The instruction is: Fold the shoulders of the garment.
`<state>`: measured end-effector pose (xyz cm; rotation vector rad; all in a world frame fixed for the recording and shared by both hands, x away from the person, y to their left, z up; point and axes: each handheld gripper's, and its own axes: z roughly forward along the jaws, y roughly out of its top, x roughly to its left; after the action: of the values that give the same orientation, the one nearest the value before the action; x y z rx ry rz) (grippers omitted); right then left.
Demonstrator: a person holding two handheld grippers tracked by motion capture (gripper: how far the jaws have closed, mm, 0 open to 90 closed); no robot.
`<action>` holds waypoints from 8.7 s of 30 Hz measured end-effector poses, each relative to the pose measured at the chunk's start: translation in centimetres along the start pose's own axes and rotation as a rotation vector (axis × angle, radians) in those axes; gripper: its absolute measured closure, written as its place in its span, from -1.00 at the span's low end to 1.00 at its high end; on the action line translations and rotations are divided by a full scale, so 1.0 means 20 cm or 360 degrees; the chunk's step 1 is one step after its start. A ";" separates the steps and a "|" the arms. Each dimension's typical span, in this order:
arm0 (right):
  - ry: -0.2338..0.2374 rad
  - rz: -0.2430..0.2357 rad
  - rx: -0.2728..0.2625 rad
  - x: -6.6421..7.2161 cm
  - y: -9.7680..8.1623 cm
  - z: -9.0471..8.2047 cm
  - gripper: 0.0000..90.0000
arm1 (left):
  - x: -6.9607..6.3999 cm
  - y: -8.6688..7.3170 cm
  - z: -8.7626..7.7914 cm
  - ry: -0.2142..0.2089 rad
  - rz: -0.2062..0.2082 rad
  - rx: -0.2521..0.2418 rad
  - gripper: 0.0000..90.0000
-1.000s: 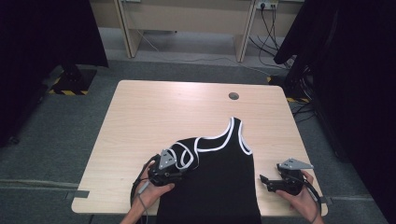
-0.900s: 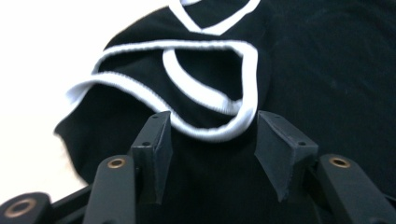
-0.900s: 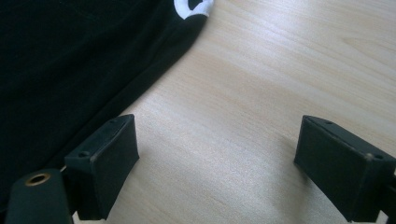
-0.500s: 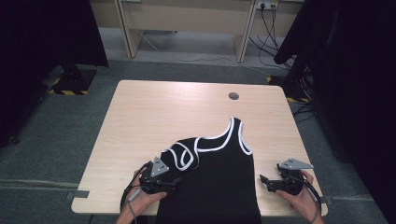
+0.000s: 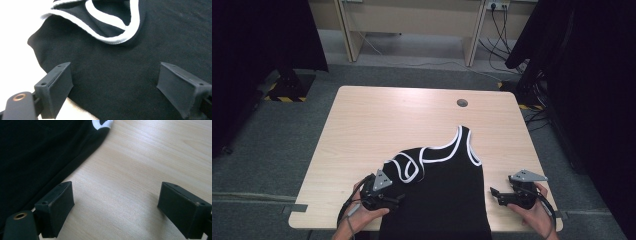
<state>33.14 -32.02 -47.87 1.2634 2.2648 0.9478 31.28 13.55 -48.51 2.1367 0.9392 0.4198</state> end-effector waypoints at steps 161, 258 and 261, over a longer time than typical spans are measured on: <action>0.0250 -0.0168 -0.0028 0.27 0.27 0.21 -0.19 | 0.02 0.00 0.02 0.0050 -0.0089 0.0057 -1.00; 0.0208 -0.0055 -0.0075 0.11 0.32 0.24 -0.44 | 0.22 0.02 0.02 -0.0036 -0.0181 -0.0013 -0.90; 0.0193 -0.0036 -0.0083 0.09 0.32 0.22 -0.44 | 0.24 0.01 0.02 0.0005 -0.0187 -0.0007 -0.90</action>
<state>38.68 -26.43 -46.50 1.1853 2.3243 1.0953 34.84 16.76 -48.54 2.0648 1.0584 0.3665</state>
